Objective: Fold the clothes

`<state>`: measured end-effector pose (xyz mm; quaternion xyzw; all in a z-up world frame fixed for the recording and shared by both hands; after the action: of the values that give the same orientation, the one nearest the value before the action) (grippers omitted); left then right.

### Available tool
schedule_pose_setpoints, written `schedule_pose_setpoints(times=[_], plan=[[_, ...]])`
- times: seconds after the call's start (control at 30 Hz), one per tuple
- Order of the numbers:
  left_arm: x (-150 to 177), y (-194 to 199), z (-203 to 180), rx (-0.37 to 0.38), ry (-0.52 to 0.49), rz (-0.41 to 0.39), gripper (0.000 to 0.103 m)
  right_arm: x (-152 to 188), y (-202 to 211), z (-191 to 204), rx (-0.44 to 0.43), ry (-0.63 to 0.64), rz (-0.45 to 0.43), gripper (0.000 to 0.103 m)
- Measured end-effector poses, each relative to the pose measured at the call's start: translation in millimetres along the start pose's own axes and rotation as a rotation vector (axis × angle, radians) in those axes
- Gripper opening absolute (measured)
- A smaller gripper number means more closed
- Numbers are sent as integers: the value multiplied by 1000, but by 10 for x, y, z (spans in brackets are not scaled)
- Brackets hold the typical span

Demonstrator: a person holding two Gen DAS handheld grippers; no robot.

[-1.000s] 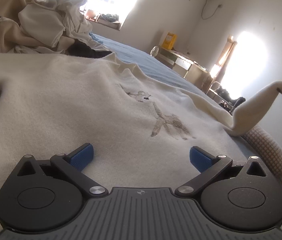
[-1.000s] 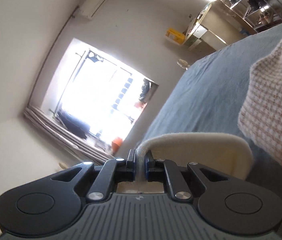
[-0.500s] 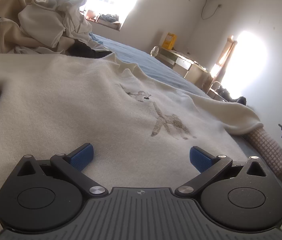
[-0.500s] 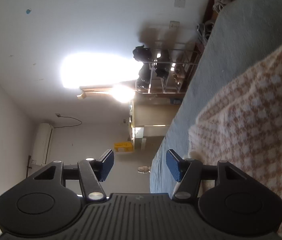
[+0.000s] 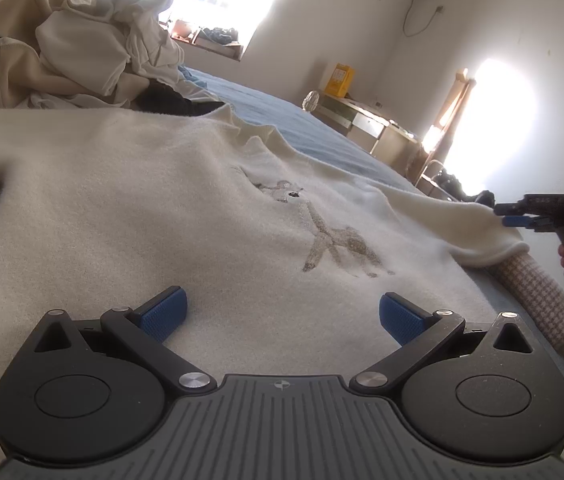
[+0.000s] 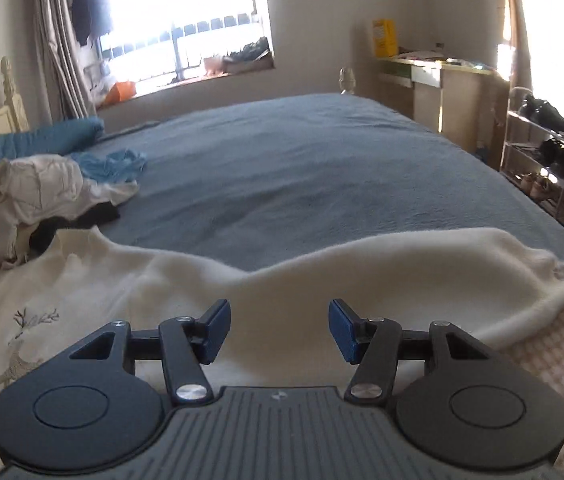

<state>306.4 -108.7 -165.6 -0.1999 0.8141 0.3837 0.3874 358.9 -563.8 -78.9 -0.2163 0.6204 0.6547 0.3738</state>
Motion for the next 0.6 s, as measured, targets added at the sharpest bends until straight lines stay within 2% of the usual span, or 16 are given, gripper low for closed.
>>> schedule_pose_setpoints(times=[0.1, 0.17, 0.2, 0.23, 0.37, 0.43, 0.5, 0.57, 0.6], plan=[[-1, 0, 2, 2, 2, -1, 103, -108, -432, -103, 19, -68, 62, 56], [-1, 0, 3, 3, 3, -2, 103, -178, -486, -390, 76, -133, 49, 56], [-1, 1, 3, 3, 3, -2, 103, -212, -508, -541, 103, -167, 41, 47], [1, 1, 2, 3, 3, -2, 103, -236, -463, -821, 99, -246, 14, 47], [0, -1, -1, 2, 2, -2, 103, -307, -8, -1752, 154, -560, -179, 49], [1, -2, -3, 2, 2, -2, 103, -184, 305, -2130, 183, -701, -271, 56], [2, -3, -4, 1, 2, -1, 103, -14, 621, -2386, 150, -803, -363, 58], [3, -5, -5, -2, -1, 0, 103, 228, 840, -2567, 65, -926, -406, 59], [4, -7, -6, -3, -2, 1, 103, 353, 899, -2613, 35, -980, -395, 59]])
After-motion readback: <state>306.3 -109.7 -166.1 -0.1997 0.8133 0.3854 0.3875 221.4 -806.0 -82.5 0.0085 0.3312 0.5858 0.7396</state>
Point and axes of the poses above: each gripper's, at about its wrist camera, not at the fingertips, and y roughly against the way its jaws point, z to its left, x to its underside, the point moved 8 cm from there along -y, roughly the way its jaws point, and after that the axes turned 3 degrees about z, right-handed, at the moved point
